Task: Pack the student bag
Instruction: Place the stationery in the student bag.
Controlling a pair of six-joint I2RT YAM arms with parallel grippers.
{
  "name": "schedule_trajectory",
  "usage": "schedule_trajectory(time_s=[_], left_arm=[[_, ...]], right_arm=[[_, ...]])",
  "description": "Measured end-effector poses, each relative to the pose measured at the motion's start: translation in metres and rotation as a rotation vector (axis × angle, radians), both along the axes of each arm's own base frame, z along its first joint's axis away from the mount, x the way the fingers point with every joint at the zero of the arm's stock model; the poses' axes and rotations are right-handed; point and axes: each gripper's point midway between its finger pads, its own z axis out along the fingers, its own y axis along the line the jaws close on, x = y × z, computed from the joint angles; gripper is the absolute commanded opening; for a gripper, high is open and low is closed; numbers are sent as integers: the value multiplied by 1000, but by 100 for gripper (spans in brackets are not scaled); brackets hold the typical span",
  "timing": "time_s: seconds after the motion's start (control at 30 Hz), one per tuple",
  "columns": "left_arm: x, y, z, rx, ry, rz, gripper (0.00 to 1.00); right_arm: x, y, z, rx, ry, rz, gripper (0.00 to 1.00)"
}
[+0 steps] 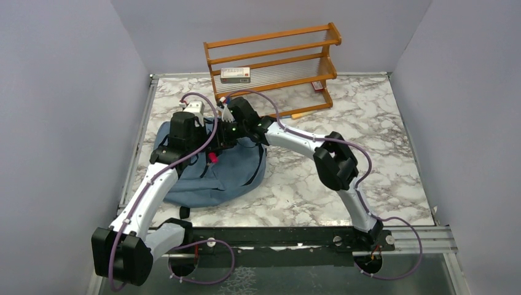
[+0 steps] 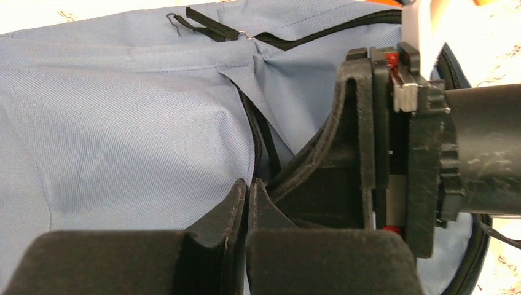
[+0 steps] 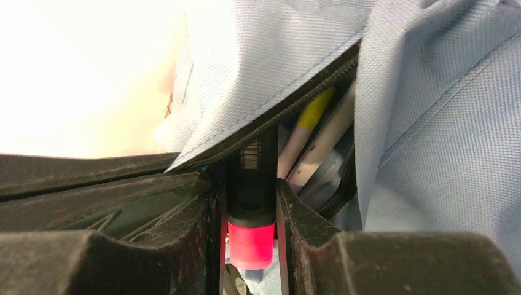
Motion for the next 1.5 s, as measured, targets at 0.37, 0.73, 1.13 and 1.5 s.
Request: schedule_trajectory(time_s=[0.37,0.73,1.13,1.5], left_arm=[[-1,1,1,-9,-13,6,0],[0,1,2,-7,-18,9,0],[0,1,-1,-6,-7,6,0],[2,0,-8,-1,14,5,0]], right_arm=[[20,23,-10,95,69,-109,28],[26,22,-16,102,45,-135,54],[22,-10,0,55,-94,-160,53],[25,-84,73,11,-406,-316,52]])
